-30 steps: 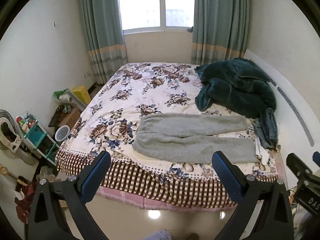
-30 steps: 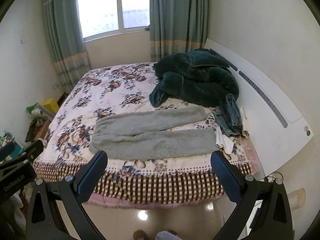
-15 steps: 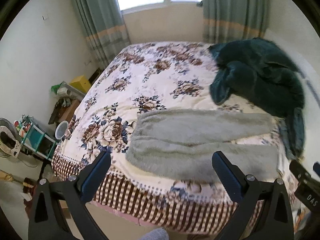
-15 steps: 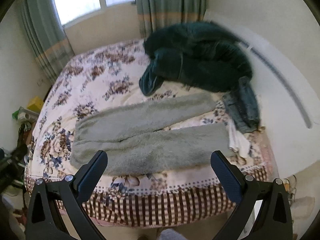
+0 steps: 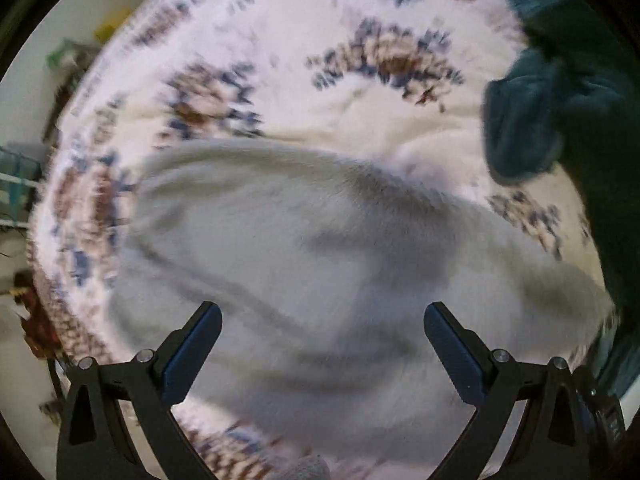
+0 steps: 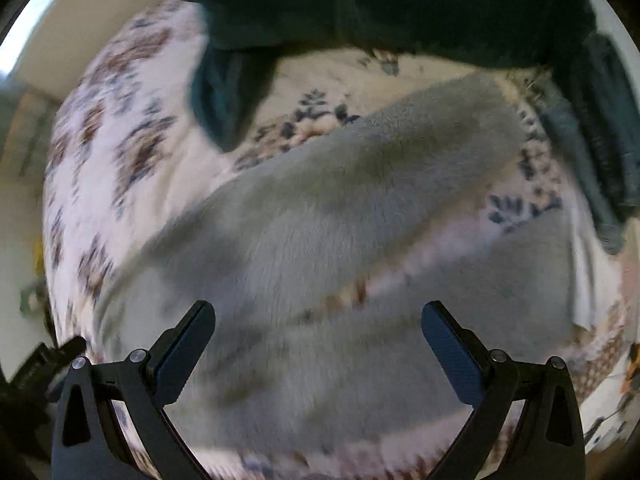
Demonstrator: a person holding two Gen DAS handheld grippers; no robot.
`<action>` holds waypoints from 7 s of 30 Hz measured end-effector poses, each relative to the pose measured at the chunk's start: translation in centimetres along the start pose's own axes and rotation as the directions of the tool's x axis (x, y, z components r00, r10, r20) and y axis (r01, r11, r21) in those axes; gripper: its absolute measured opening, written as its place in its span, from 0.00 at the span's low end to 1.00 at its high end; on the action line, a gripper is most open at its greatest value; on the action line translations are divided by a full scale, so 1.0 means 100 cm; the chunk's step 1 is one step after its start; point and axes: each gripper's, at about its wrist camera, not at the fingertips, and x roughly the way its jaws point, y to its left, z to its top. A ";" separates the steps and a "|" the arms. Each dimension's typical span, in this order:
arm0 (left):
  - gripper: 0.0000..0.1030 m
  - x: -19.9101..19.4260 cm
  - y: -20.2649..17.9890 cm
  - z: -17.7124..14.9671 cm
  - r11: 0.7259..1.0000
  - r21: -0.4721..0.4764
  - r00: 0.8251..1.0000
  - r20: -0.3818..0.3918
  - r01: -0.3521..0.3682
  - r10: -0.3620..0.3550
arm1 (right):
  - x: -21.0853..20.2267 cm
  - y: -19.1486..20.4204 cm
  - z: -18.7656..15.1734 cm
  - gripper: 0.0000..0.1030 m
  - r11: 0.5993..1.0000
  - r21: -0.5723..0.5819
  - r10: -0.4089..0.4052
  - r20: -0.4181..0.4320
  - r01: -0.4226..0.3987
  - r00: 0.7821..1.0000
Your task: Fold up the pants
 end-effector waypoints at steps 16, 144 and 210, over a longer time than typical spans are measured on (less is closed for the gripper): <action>1.00 0.151 -0.029 0.115 0.971 -0.225 0.967 -0.253 -0.085 0.026 | 0.230 -0.039 0.139 1.00 0.938 0.340 -0.016 -0.145 0.065 0.989; 0.20 -0.044 0.406 -0.230 0.750 -0.331 0.799 0.432 0.572 -0.419 | 0.195 0.157 -0.281 0.74 0.930 -0.353 -0.163 -0.140 0.104 0.977; 0.26 -0.022 0.392 -0.225 0.682 -0.158 0.687 0.346 0.714 -0.639 | 0.101 0.111 -0.295 0.62 0.975 -0.223 -0.040 -0.151 0.006 0.988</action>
